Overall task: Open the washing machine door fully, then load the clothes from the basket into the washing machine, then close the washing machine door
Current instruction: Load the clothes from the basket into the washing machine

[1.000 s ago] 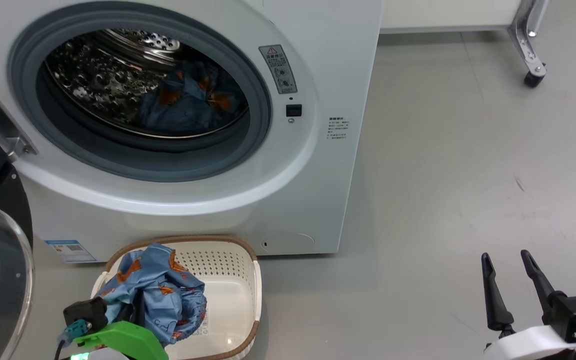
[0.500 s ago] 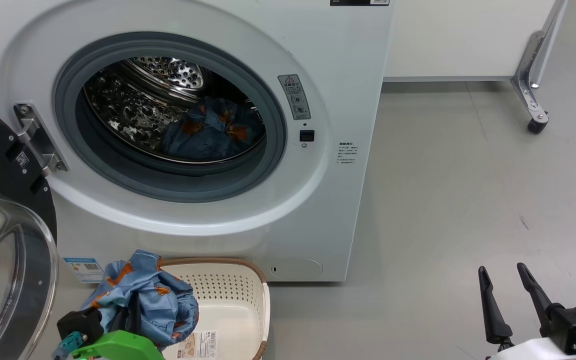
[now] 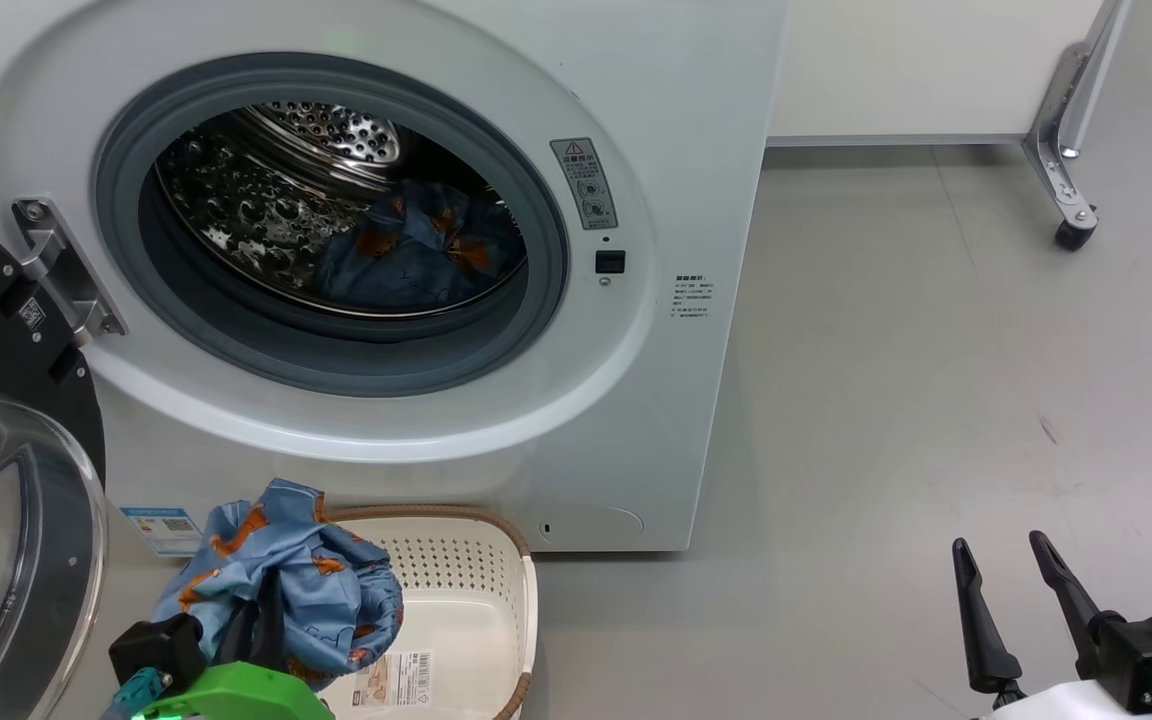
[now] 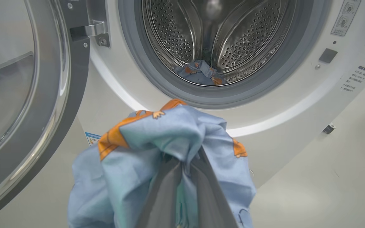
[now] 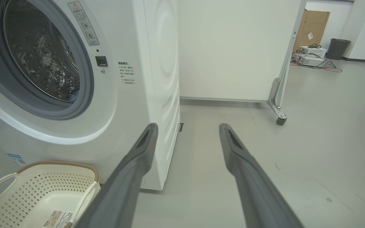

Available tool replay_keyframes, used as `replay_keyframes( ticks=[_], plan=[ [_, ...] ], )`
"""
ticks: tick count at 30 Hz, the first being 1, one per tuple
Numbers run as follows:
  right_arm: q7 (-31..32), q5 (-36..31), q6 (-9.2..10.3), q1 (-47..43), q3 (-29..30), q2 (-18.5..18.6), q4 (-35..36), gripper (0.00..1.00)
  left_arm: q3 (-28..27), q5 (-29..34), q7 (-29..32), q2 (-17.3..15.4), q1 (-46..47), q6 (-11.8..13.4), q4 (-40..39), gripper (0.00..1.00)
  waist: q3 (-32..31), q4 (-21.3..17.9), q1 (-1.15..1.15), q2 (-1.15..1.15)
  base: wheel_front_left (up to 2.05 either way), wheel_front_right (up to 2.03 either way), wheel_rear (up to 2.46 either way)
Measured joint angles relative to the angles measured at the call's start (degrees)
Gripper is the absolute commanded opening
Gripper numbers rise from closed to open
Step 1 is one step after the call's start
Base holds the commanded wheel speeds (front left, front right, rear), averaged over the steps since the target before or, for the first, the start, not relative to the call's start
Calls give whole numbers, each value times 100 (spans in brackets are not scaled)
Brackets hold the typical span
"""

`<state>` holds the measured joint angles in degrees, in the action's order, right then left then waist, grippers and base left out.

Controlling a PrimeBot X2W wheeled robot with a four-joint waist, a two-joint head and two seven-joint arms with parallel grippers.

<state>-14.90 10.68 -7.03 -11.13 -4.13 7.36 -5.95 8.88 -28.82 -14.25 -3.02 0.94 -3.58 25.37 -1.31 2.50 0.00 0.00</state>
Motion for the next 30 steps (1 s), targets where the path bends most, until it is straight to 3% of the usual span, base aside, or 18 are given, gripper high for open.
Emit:
replay_keyframes(
  ticks=[30],
  plan=[
    [0,41,0,10,-49,7,0,100,-42,208,58,-244,-220,211,-1291,0,112,11,0,0,0,0,0]
  ],
)
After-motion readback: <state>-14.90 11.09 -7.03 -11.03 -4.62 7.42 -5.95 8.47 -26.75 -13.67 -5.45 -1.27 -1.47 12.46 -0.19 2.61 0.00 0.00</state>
